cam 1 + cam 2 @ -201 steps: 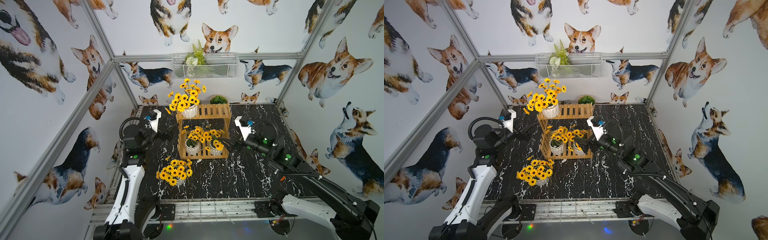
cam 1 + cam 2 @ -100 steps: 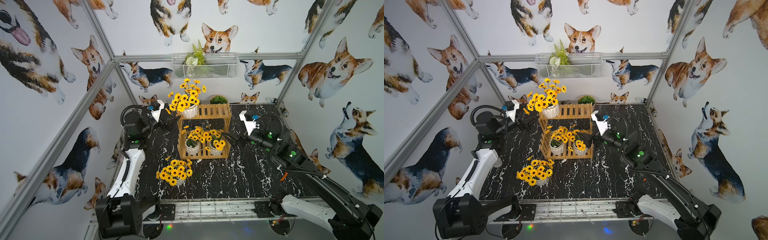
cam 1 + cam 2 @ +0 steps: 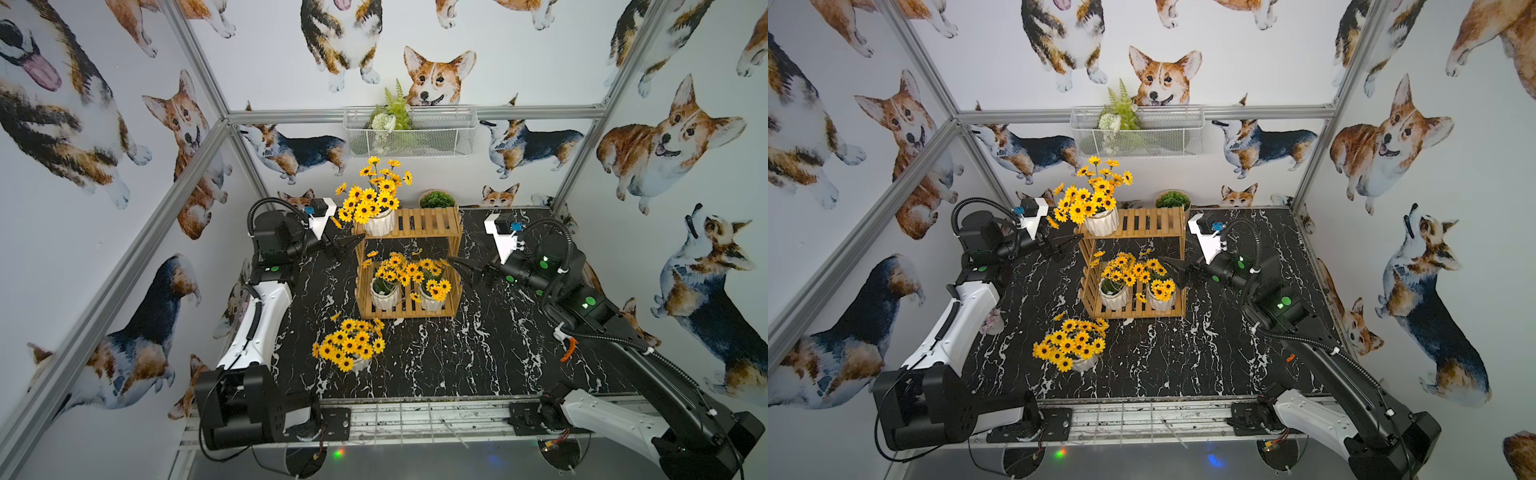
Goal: Take the sunflower pots off the shelves
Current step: Pick up the sunflower pot from the shelf.
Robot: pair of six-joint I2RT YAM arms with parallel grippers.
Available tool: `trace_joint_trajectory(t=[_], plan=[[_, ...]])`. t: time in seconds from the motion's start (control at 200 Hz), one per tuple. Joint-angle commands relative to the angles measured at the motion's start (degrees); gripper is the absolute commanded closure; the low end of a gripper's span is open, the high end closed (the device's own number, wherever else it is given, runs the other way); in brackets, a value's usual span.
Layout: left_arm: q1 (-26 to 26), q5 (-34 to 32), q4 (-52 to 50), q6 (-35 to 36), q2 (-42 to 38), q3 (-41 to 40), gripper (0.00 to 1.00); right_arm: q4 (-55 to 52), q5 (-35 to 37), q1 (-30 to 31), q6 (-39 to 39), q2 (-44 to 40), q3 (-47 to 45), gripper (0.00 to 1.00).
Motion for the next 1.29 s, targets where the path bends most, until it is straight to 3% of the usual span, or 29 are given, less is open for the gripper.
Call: trace_joint_trajectory(t=[0.0,0.3,1.286], plan=[[-0.3,2.0,1.3,1.1,0.8,1.2,0.00,0.1,-1.3,-0.3,0.2,0.0,0.5,0.00],[-0.8,4.4,2.2,-1.1,5.5,4.9,0.00,-0.6,-1.5,-0.7,0.1,0.0,0.7,0.00],[-4.7,4.6,1.6,1.2,11.1,9.7,0.00,-1.8,-1.3,-0.7,0.2,-0.8,0.1,0.00]])
